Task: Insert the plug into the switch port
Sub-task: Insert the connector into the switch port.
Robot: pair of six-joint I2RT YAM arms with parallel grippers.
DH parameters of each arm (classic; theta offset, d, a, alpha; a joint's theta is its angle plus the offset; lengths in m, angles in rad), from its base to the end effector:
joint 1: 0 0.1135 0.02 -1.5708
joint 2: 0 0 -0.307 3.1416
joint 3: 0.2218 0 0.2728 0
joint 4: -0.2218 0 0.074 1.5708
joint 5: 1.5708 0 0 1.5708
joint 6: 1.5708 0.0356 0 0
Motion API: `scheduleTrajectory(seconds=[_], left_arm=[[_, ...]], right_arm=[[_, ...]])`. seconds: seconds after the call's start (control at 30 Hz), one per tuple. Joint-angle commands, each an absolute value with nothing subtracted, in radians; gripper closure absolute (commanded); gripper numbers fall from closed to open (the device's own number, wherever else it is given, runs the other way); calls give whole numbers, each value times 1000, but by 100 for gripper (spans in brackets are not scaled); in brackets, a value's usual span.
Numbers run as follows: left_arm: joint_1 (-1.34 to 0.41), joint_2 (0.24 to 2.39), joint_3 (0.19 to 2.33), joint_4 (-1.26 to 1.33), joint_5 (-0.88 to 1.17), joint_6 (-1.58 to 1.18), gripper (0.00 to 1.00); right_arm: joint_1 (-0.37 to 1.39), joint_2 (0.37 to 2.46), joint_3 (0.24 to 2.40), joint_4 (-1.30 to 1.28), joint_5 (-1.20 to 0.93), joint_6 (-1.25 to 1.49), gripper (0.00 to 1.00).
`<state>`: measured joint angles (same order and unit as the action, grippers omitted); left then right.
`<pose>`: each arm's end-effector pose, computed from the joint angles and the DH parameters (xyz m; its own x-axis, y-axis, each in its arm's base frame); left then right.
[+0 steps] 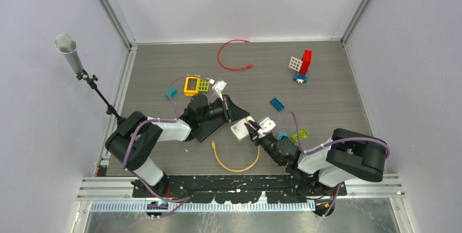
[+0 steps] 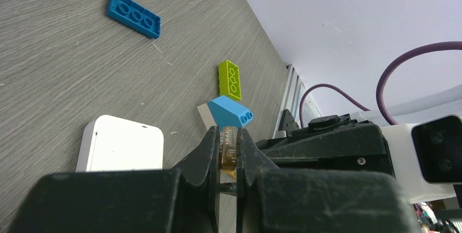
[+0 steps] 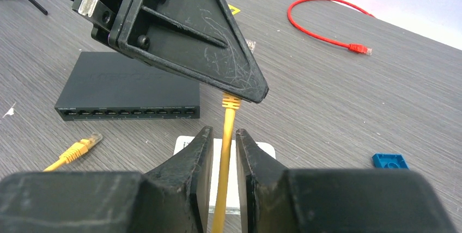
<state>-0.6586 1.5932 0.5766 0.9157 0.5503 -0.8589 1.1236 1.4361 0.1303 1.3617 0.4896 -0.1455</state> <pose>0.2431 -0.2116 0.2152 -0.7585 -0.2290 -0.6101 0.5493 0.2790 -0.7877 0.1066 0.1836 0.1825 0.1098 -0.0669 -0.9917 -0.5829 0.8038 -0.1188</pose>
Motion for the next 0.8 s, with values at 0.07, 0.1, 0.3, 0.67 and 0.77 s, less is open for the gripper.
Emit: scheduleTrajectory(seconds=[0.07,0.1,0.3,0.67,0.77], left_arm=[[-659,1592,595,972,561,-861,100],[-659,1592,595,974,562,-862,100],[-658,1594,594,977,563,-862,100],[-657,1595,599,956,557,-859,42],[-654,1573,603,904,537,-831,19]], right_arm=[[1123,1449,167,1437,511,-168,74],[1123,1448,169,1438,512,-168,75],[1123,1455,171,1437,516,-175,83],[1122,1424,152,1439,502,-156,100],[1123,1383,125,1416,519,-98,100]])
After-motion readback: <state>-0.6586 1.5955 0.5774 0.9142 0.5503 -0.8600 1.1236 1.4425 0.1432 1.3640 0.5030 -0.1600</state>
